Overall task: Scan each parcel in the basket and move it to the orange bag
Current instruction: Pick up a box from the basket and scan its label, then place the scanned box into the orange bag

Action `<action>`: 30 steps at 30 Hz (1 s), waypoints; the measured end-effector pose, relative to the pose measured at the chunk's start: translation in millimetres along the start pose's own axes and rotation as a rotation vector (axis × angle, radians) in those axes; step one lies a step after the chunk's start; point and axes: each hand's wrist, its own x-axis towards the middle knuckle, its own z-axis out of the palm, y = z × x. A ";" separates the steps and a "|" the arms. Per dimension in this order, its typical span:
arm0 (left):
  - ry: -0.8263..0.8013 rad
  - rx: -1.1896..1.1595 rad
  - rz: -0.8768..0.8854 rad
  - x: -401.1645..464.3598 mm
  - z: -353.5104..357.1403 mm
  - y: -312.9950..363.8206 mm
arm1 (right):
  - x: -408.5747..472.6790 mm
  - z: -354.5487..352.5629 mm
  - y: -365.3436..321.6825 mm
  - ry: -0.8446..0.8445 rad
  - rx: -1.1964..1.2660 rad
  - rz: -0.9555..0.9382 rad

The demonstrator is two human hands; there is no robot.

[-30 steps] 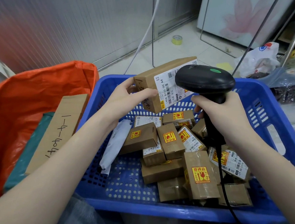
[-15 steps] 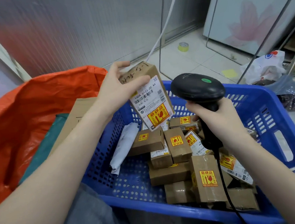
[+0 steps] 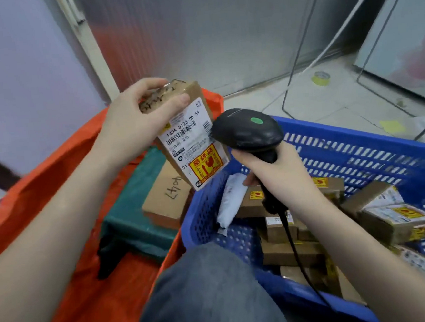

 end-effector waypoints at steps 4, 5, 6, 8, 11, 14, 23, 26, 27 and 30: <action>-0.047 0.049 -0.021 -20.2 -32.3 -33.5 | 0.9 41.5 -1.2 -0.104 -0.036 -0.024; -0.063 0.065 -0.026 -24.8 -39.5 -42.3 | 0.9 50.0 -1.1 -0.124 -0.059 -0.031; -0.079 0.085 -0.034 -29.6 -46.2 -50.7 | 0.6 58.3 -0.6 -0.148 -0.080 -0.035; -0.133 0.126 -0.050 -38.9 -59.1 -66.7 | 0.0 73.0 0.8 -0.186 -0.100 -0.036; -0.292 0.196 -0.072 -52.8 -77.0 -90.2 | 0.4 91.4 1.6 -0.245 -0.111 -0.019; -0.494 0.262 -0.134 -64.3 -87.0 -112.1 | 1.3 104.2 3.3 -0.320 -0.136 -0.013; -0.828 0.208 -0.172 -77.1 -54.7 -154.6 | 4.9 120.0 17.5 -0.385 -0.200 0.015; -0.774 0.203 -0.146 -72.4 -50.0 -152.8 | 6.4 116.9 18.6 -0.380 -0.197 0.024; -0.751 0.192 -0.144 -70.4 -49.3 -150.1 | 6.8 115.3 18.6 -0.375 -0.197 0.024; -0.658 0.144 -0.142 -65.1 -46.7 -134.1 | 6.8 108.5 17.2 -0.340 -0.197 0.021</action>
